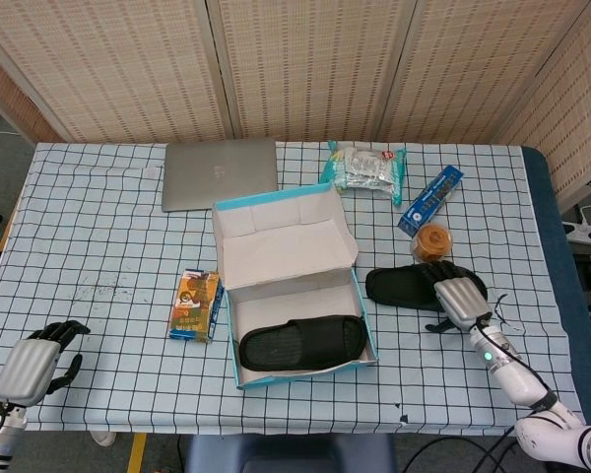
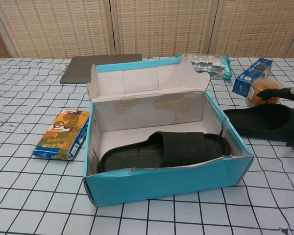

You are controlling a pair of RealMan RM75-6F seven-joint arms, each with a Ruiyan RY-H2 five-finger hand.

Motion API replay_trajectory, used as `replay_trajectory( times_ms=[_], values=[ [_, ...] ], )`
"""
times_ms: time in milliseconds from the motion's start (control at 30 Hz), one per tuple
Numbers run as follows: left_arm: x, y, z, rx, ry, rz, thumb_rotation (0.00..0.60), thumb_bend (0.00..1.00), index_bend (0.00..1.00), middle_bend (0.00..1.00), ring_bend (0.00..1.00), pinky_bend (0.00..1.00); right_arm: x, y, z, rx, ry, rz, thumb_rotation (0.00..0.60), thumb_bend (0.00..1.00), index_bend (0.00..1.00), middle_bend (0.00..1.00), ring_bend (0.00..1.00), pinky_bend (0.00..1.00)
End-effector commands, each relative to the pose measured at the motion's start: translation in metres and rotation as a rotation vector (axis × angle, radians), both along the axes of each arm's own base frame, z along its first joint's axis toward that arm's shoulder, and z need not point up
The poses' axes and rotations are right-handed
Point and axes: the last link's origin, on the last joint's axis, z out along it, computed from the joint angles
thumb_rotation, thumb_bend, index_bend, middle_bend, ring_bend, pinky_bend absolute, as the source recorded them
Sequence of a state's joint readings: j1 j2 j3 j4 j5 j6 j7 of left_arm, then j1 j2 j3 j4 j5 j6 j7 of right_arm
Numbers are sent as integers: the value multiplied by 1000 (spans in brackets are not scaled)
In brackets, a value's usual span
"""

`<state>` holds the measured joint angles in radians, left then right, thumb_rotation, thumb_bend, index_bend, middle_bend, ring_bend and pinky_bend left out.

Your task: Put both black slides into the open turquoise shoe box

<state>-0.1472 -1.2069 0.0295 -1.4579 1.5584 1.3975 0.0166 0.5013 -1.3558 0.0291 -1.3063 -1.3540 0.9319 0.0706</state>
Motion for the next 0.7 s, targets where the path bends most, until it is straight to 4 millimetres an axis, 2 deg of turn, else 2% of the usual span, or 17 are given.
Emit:
replay_trajectory(
  times_ms=[33,333,533,600,633,700],
  values=[
    [0,0,0,0,1,-1,600,472,311,276,271,424,-2,0,-1,-3,3,-6,600,0,46,65,0,0],
    [0,0,-1,-5,8,-3,600,472,311,276,271,423,-24,-4,-8,-44,32,-59,600,0,42,65,0,15],
    [0,0,0,-3,9,-2,600,472,311,276,271,423,-33,-9,-19,-37,26,-93,600,0,59,67,0,116],
    [0,0,0,-2,2,0,600,472,311,276,271,423,-34,-10,-22,-45,19,-92,600,0,99,106,6,169],
    [0,0,0,-3,3,-2,600,472,311,276,271,423,-33,-11,-23,-59,12,-85,600,0,142,159,37,214],
    [0,0,0,-1,7,-6,600,472,311,276,271,424,-33,-11,-25,-80,-3,-71,600,0,279,301,181,333]
  ],
)
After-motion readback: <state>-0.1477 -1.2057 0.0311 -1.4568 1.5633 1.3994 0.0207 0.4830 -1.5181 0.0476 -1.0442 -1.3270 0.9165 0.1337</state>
